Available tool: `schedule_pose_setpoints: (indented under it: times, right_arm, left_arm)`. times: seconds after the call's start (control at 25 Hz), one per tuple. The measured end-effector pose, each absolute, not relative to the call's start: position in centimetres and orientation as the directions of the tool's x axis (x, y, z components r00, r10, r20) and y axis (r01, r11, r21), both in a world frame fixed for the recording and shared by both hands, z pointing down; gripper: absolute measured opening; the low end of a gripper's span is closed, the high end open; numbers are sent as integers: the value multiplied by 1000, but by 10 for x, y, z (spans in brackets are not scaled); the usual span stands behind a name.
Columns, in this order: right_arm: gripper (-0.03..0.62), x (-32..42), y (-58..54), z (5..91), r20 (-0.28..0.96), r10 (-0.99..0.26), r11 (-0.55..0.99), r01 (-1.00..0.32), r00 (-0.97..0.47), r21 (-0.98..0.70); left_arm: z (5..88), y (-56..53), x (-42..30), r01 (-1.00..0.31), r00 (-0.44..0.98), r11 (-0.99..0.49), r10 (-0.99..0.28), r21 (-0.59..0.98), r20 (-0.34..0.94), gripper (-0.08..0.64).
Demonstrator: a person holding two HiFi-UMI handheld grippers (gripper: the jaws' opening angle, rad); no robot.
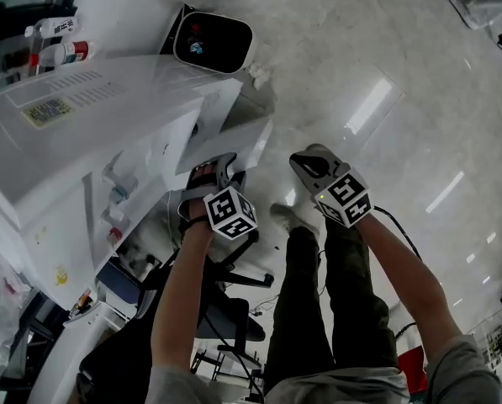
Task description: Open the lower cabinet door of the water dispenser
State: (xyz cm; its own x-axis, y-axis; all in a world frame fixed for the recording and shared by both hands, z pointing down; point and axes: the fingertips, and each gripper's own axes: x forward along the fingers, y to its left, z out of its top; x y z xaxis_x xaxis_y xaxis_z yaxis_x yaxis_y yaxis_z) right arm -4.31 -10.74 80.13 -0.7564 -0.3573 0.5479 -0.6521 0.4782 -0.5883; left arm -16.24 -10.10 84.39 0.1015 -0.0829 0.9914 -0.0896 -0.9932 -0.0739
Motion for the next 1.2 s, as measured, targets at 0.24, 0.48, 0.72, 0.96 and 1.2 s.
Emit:
schedule_pose_setpoints:
  times: [0.24,0.48,0.72,0.96,1.2]
  right_arm:
    - [14,-52,-73,804,561,-389,379,-682,-731,-625]
    - [12,-65,-28,808,568,-404,330,-693,-717,-641]
    - [12,-81,8,808,562,-426,291,-696,-708,-656]
    - [12,-99,41,807,561,-452,277,-707,-694,-651]
    - [12,-113,72,804,564,-479,229,-716,-672,-659]
  left_arm:
    - [844,-77,-164,5,114,-997,-74,-75,991,196]
    - [845,-40,-169,139,125,-987,-70,-87,990,196]
    - [847,-2,-184,286,114,-952,-79,-109,990,196]
    - [848,28,-197,411,111,-905,-75,-114,991,196]
    - [849,60,-215,524,87,-845,-69,-104,994,196]
